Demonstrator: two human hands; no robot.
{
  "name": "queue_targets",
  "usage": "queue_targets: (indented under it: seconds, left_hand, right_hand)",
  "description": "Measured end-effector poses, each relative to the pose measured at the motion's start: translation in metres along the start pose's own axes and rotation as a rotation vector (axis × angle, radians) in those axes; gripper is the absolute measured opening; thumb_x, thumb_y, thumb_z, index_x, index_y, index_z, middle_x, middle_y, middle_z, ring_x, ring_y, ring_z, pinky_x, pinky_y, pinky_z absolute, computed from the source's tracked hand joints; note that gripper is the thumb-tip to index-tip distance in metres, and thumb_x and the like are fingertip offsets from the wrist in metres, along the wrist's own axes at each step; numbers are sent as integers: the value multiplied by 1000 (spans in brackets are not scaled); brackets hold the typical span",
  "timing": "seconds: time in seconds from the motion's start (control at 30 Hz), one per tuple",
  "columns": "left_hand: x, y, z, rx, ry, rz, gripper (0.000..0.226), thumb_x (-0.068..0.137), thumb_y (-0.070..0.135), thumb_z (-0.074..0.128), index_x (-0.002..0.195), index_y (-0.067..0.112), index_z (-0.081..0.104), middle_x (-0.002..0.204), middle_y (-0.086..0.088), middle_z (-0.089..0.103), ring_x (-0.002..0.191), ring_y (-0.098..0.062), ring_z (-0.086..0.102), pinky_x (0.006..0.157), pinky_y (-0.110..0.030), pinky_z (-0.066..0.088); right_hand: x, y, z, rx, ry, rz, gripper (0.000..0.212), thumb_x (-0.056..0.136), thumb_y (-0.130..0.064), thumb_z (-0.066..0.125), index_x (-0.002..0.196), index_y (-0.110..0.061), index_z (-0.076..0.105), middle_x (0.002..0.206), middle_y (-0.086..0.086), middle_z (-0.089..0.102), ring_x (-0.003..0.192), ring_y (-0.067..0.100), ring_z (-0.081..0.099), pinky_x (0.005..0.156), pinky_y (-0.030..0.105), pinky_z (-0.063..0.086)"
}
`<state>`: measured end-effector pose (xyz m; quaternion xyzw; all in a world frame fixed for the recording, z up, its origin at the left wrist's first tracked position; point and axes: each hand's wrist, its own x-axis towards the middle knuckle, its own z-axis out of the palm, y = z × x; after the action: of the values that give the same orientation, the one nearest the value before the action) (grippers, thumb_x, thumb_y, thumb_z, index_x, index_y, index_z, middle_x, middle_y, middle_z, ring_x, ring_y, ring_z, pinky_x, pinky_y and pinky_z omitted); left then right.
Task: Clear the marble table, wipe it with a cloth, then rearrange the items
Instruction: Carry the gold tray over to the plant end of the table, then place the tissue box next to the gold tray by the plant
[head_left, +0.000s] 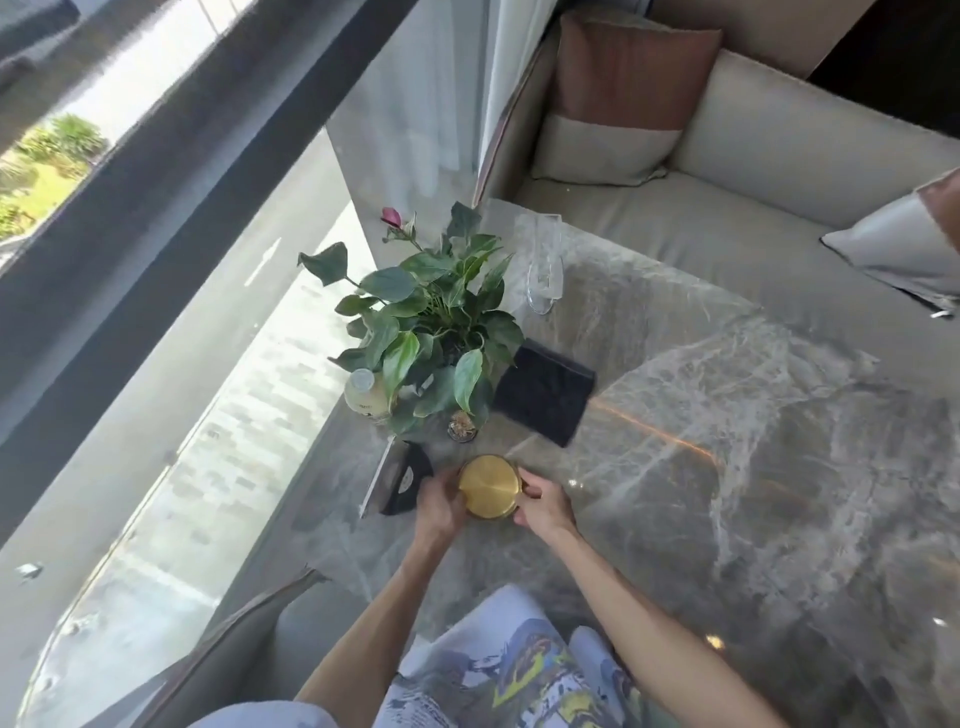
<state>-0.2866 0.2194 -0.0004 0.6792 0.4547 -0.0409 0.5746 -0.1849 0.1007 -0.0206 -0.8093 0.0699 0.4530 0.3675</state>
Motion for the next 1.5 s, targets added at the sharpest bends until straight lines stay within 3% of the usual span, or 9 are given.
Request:
queue_targets:
  seconds: [0.17, 0.3, 0.47, 0.57, 0.8, 0.97, 1.17, 1.33, 1.5]
  left_hand:
    - [12, -5, 2, 8, -14, -76, 48, 75, -3, 50, 120, 2, 65, 115, -19, 71, 113, -29, 65, 97, -44, 53]
    - [17, -11, 5, 67, -6, -115, 52, 78, -11, 48, 126, 3, 61, 118, -24, 67, 115, -36, 62, 97, -46, 52]
    - [18, -12, 8, 115, 12, -142, 42, 81, -4, 49, 121, 2, 61, 111, -22, 68, 105, -37, 64, 90, -45, 54]
    - [17, -10, 8, 161, 12, -157, 37, 84, 1, 51, 120, 3, 60, 110, -20, 69, 102, -37, 65, 85, -40, 53]
    - [10, 7, 2, 527, -48, -213, 39, 93, 28, 47, 126, 8, 51, 117, -18, 62, 107, -38, 62, 88, -45, 53]
    - [-14, 30, 18, 715, 51, -56, 33, 93, 29, 39, 116, 9, 53, 117, -15, 59, 104, -39, 62, 82, -45, 50]
    - [-54, 44, 66, 714, 13, 59, 29, 94, 29, 39, 108, 9, 55, 117, -15, 60, 106, -38, 60, 85, -44, 50]
    - [-100, 43, 125, 722, -12, 136, 31, 95, 32, 37, 95, 9, 58, 105, -16, 64, 97, -38, 62, 80, -41, 50]
    - [-165, 42, 212, 741, -85, 213, 33, 96, 30, 40, 81, 5, 56, 97, -23, 66, 96, -40, 64, 79, -42, 51]
  right_hand:
    - [9, 3, 0, -35, -20, 21, 49, 95, -1, 58, 141, -16, 53, 118, 13, 68, 81, 20, 60, 80, 38, 59]
    - [12, 5, 2, -36, -37, 40, 52, 94, 2, 57, 143, -14, 50, 124, 18, 64, 86, 24, 61, 84, 40, 60]
    - [11, 7, 1, -11, -58, 60, 55, 94, 2, 59, 145, -10, 46, 118, 19, 61, 83, 26, 59, 70, 33, 57]
    - [10, 8, -2, 1, -80, 70, 54, 96, 0, 57, 147, -8, 42, 127, 19, 59, 82, 24, 60, 76, 37, 57]
    - [-2, 14, -31, -26, -47, -54, 39, 99, -14, 55, 138, -11, 56, 105, 7, 64, 87, 20, 62, 84, 38, 55]
    - [-24, 30, -72, -9, 19, -154, 31, 98, -20, 58, 127, -10, 65, 120, 13, 68, 110, 28, 66, 102, 43, 50]
    - [-59, 86, -140, 135, 88, -179, 33, 99, -15, 57, 128, -2, 63, 131, 15, 64, 121, 27, 61, 105, 34, 44]
    - [-95, 162, -209, 223, 172, -205, 34, 97, -13, 59, 129, -2, 62, 129, 10, 63, 116, 12, 57, 84, -2, 41]
    - [-134, 264, -293, 295, 242, -180, 34, 96, -14, 61, 129, -3, 63, 128, 11, 65, 111, 11, 59, 88, 11, 44]
